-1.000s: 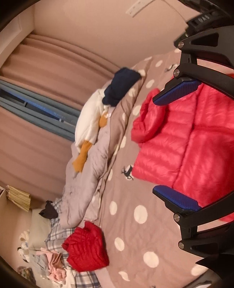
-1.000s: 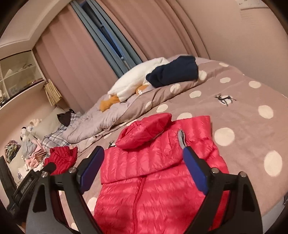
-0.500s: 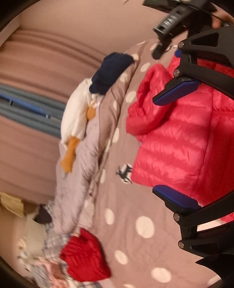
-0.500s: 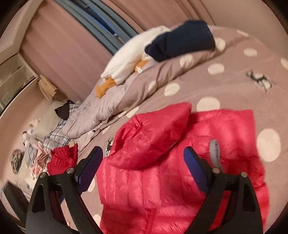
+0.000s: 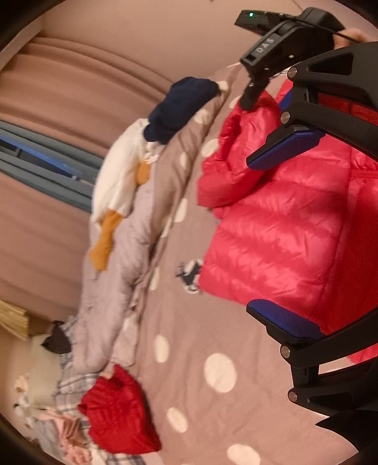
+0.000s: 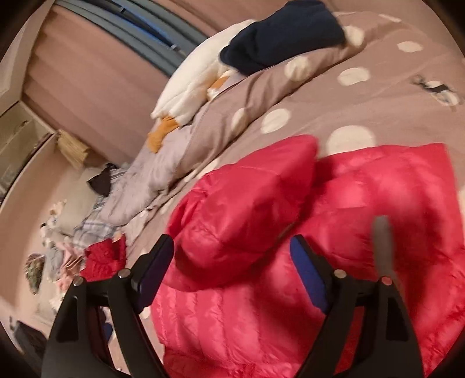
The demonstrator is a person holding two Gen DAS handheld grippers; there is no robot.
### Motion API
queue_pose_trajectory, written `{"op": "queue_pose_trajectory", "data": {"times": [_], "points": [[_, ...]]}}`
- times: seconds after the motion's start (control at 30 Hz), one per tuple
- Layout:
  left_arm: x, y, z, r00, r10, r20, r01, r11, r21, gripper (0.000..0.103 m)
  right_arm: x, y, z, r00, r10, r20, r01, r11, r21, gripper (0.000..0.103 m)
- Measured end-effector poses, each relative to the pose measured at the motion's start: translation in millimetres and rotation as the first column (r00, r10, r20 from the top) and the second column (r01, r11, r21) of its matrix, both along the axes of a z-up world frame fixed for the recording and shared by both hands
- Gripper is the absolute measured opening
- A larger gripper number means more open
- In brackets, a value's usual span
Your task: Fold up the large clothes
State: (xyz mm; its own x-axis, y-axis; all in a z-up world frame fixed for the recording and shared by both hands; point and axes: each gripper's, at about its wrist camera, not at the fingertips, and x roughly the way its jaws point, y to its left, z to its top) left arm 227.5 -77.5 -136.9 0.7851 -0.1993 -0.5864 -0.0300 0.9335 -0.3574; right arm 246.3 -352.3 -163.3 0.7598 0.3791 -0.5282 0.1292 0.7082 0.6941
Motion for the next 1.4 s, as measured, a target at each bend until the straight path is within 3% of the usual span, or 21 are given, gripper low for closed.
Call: {"op": "queue_pose_trajectory", "data": {"times": [0.03, 0.07, 0.1, 0.13, 0.17, 0.27, 0.43, 0.53, 0.6, 0.73, 0.87, 0.93, 1.03, 1.13, 1.23, 1.27, 1.3, 1.4], "points": [[1, 0, -3, 1.0, -0.006, -0.007, 0.006, 1.0, -0.007, 0.089, 4, -1, -5, 1.0, 0.013, -0.003, -0.012, 1.0, 0.028, 0.078], [1, -1, -5, 1.0, -0.003, -0.004, 0.003, 1.0, 0.001, 0.089, 6, -1, -9, 1.0, 0.018, -0.01, -0.017, 0.999, 0.038, 0.064], [1, -3, -6, 1.0, 0.003, 0.002, -0.003, 1.0, 0.02, 0.089, 7, -1, -14, 1.0, 0.013, -0.025, -0.012, 0.999, 0.03, 0.038], [1, -5, -8, 1.0, 0.01, 0.008, -0.01, 0.999, 0.042, 0.089, 7, -1, -16, 0.999, 0.001, -0.042, -0.001, 1.0, 0.004, 0.026], [1, -8, -10, 1.0, 0.02, 0.012, -0.021, 0.997, 0.072, 0.089, 6, 0, -17, 0.998, -0.012, -0.057, 0.01, 1.0, -0.026, 0.018], [3, -11, -16, 1.0, 0.015, -0.003, -0.015, 0.998, 0.062, 0.089, -6, 0, -12, 0.999, -0.03, -0.025, 0.028, 0.998, -0.057, 0.012], [2, -18, -19, 0.998, -0.045, -0.031, 0.045, 0.999, -0.002, 0.089, -32, 7, 1, 1.0, -0.018, 0.021, 0.02, 0.995, -0.1, 0.011], [0, -21, -19, 0.996, -0.077, -0.037, 0.075, 0.996, -0.039, 0.089, -39, 14, -3, 1.0, -0.018, -0.021, 0.014, 0.985, -0.173, 0.011], [0, -22, -21, 0.995, -0.089, -0.045, 0.086, 0.995, -0.059, 0.089, -42, 16, -14, 0.999, 0.007, -0.05, -0.015, 0.987, -0.158, 0.011], [3, -31, -33, 0.991, -0.095, -0.094, 0.095, 0.995, -0.007, 0.089, -55, 23, -33, 0.993, 0.042, -0.112, -0.066, 0.974, -0.215, 0.011], [14, -34, -55, 0.977, -0.103, -0.184, 0.098, 0.995, -0.037, 0.089, -56, 22, -38, 0.993, 0.044, -0.111, -0.068, 0.972, -0.224, 0.011], [15, -39, -61, 0.977, -0.078, -0.198, 0.085, 0.996, 0.029, 0.086, -56, 24, -40, 0.991, 0.05, -0.124, -0.079, 0.966, -0.244, 0.011], [5, -50, -65, 0.986, -0.067, -0.15, 0.089, 0.985, 0.146, 0.084, -54, 26, -40, 0.99, 0.055, -0.127, -0.088, 0.96, -0.265, 0.011], [-1, -62, -70, 0.987, -0.061, -0.146, 0.097, 0.964, 0.248, 0.084, -55, 19, -46, 0.989, 0.07, -0.134, -0.097, 0.973, -0.209, 0.014], [0, -59, -72, 0.986, -0.067, -0.15, 0.103, 0.965, 0.242, 0.084, -60, 12, -43, 0.989, 0.058, -0.139, -0.088, 0.972, -0.219, 0.019], [1, -58, -73, 0.986, -0.067, -0.151, 0.102, 0.967, 0.232, 0.084, -64, 12, -39, 0.99, 0.042, -0.131, -0.073, 0.969, -0.236, 0.027], [1, -56, -73, 0.986, -0.066, -0.152, 0.1, 0.969, 0.227, 0.084, -67, 12, -33, 0.992, 0.015, -0.125, -0.049, 0.96, -0.275, 0.036], [0, -57, -74, 0.987, -0.061, -0.148, 0.095, 0.969, 0.23, 0.084, -75, 18, -21, 0.998, -0.008, -0.06, -0.016, 0.923, -0.385, 0.043]]}}
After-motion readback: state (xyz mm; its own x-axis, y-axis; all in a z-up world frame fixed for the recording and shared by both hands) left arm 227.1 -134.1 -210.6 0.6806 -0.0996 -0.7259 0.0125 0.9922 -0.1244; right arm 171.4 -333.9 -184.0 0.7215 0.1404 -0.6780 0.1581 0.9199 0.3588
